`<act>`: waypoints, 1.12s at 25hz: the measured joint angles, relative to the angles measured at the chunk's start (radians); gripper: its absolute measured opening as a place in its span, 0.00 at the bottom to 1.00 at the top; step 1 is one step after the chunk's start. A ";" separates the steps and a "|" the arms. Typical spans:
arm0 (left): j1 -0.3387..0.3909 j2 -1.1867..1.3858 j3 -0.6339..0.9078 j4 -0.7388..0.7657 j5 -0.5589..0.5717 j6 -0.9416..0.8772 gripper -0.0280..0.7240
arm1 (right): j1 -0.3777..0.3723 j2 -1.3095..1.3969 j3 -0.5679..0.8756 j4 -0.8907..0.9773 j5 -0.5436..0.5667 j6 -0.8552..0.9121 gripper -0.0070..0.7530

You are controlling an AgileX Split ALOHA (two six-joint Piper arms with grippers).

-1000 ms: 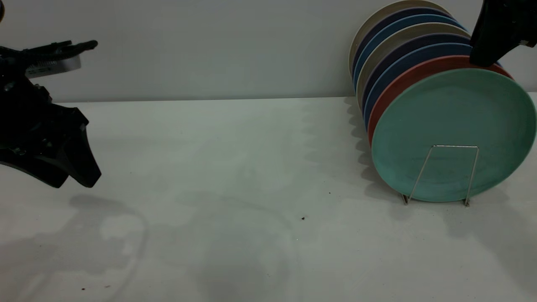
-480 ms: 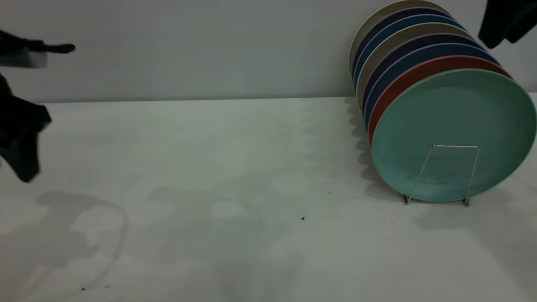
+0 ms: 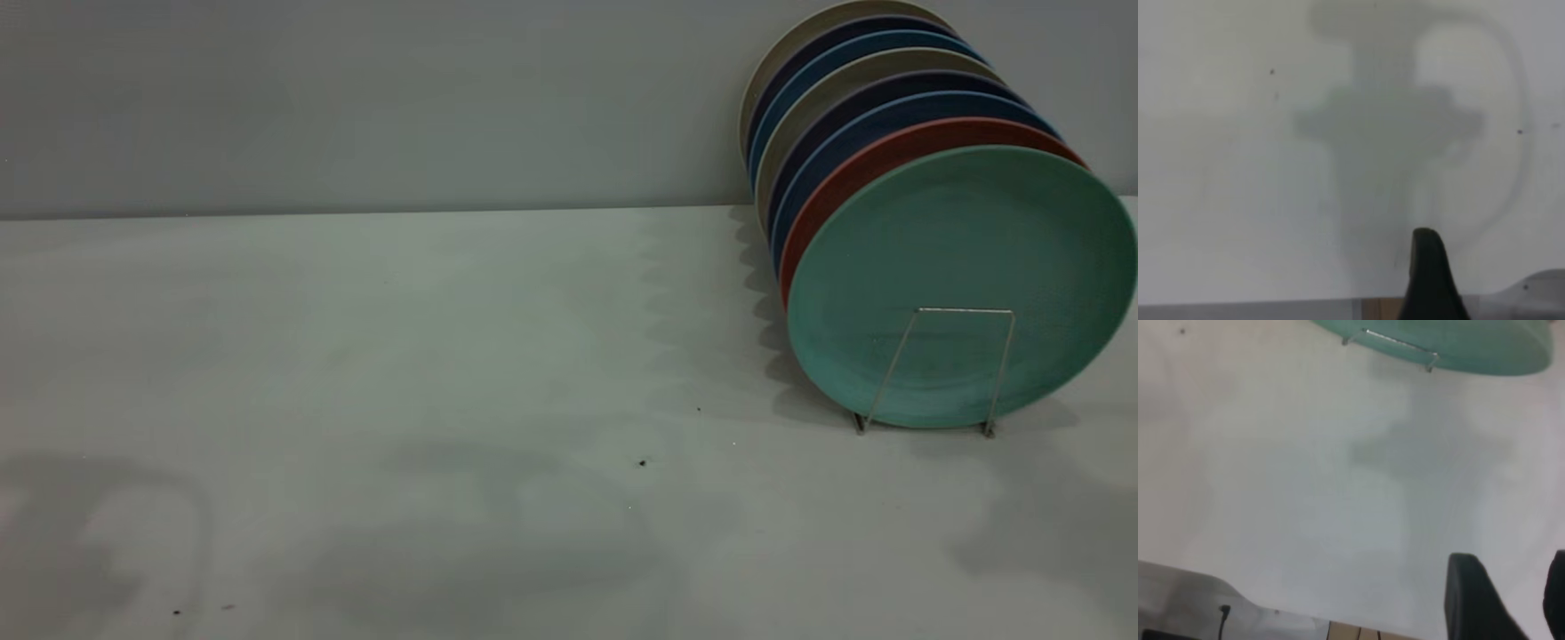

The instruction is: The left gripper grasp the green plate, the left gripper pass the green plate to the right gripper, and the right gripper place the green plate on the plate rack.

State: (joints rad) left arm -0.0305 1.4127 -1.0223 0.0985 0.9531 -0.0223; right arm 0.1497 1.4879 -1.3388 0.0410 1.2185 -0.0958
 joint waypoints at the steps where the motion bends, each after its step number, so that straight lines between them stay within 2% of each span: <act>1: 0.000 -0.050 0.020 0.000 0.005 -0.003 0.76 | 0.000 -0.031 0.017 0.000 0.002 0.001 0.38; 15: 0.000 -0.752 0.273 -0.043 0.145 -0.023 0.75 | 0.000 -0.677 0.474 0.024 0.022 0.010 0.38; 22: 0.000 -1.008 0.420 -0.099 0.176 -0.055 0.75 | 0.000 -1.019 0.630 0.021 0.020 0.010 0.38; 28: 0.000 -1.145 0.500 -0.118 0.188 -0.039 0.75 | 0.000 -1.201 0.781 0.017 -0.039 -0.034 0.38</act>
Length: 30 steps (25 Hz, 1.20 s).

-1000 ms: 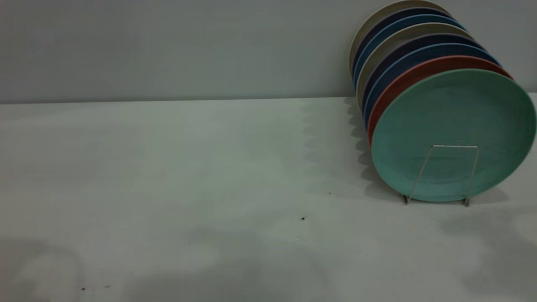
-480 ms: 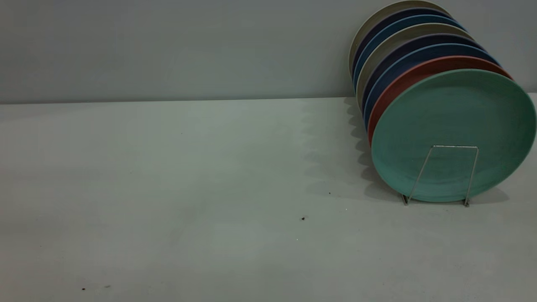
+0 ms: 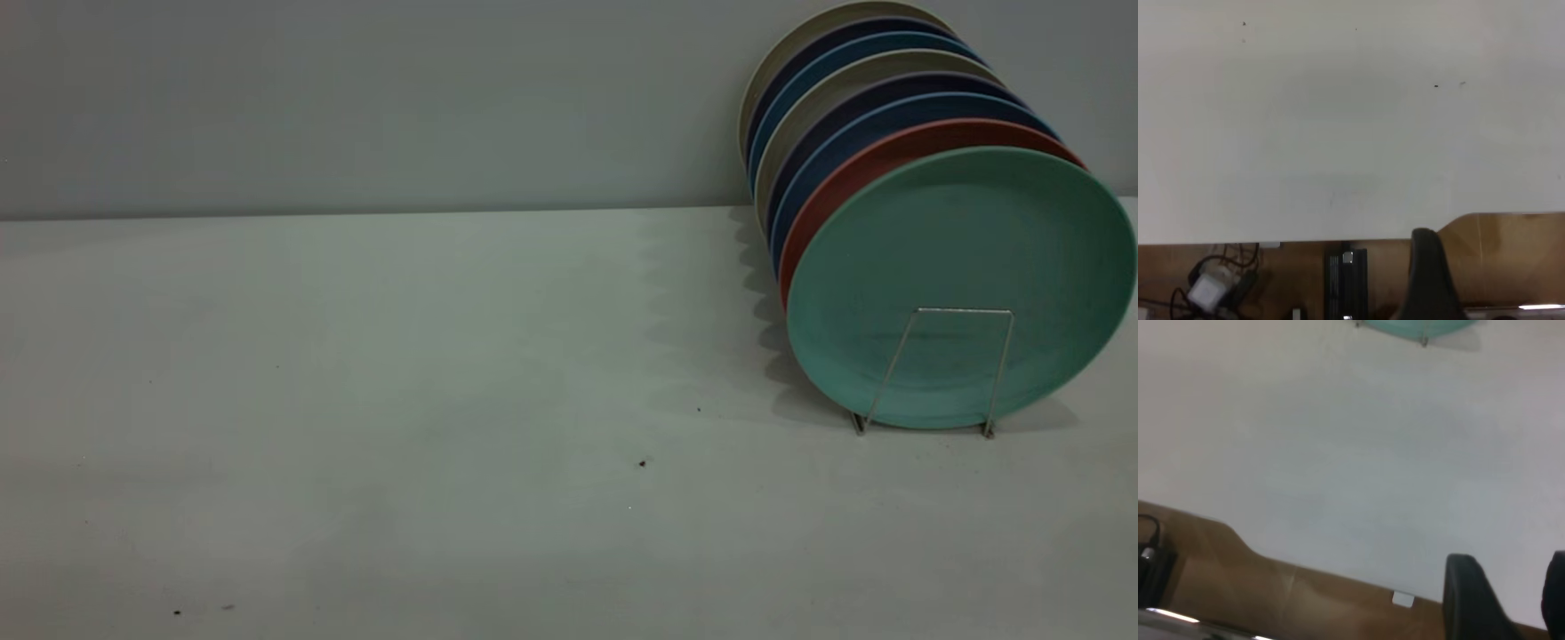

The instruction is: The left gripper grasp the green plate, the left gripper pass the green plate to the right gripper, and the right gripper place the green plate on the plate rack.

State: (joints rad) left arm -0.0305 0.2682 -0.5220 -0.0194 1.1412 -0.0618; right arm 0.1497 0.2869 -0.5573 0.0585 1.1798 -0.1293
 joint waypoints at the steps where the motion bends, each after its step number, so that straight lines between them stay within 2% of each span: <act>1: 0.000 -0.020 0.002 -0.001 0.000 0.007 0.75 | 0.000 -0.020 0.029 0.000 -0.011 -0.003 0.38; 4: 0.000 -0.075 0.005 -0.002 -0.001 0.019 0.75 | 0.000 -0.061 0.077 -0.004 -0.031 -0.004 0.38; 11: 0.000 -0.160 0.009 -0.001 -0.003 0.049 0.75 | 0.000 -0.070 0.082 -0.007 -0.048 -0.005 0.38; 30: 0.000 -0.169 0.036 -0.003 -0.011 0.062 0.75 | 0.000 -0.070 0.085 -0.007 -0.048 -0.005 0.37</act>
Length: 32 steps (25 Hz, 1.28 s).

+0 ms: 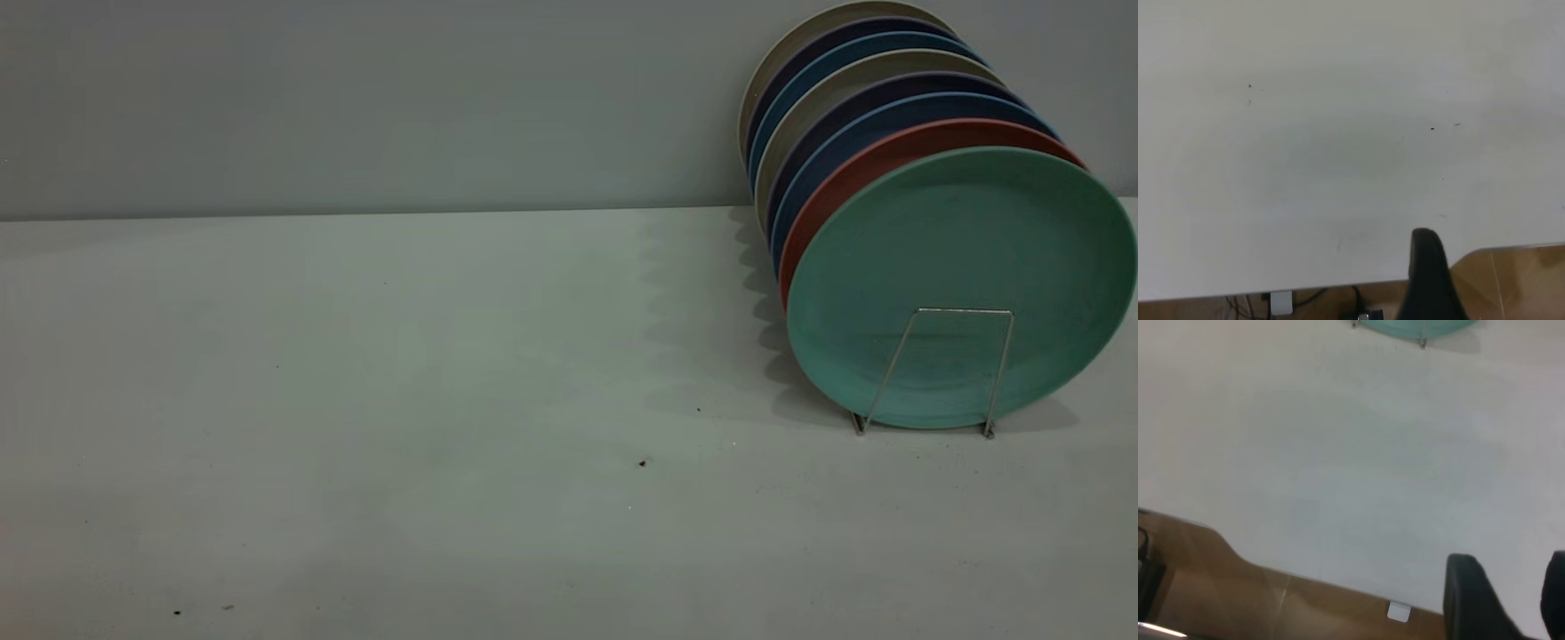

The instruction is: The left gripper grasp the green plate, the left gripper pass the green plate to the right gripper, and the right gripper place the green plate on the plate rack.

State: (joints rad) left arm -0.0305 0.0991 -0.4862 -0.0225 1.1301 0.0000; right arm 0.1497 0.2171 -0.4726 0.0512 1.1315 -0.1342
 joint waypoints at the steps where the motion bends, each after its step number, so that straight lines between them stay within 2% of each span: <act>1: 0.000 0.000 0.000 0.000 0.000 0.000 0.75 | 0.000 0.000 0.000 0.000 0.000 0.000 0.37; 13: -0.010 -0.002 0.000 0.000 0.000 0.000 0.75 | -0.004 -0.016 0.000 0.001 0.000 0.000 0.37; 20: -0.036 -0.009 0.000 0.000 0.000 0.000 0.75 | -0.061 -0.143 0.000 0.004 0.001 0.000 0.37; 32: -0.036 -0.121 0.000 0.000 0.001 0.000 0.75 | -0.099 -0.234 0.000 0.008 0.004 0.000 0.37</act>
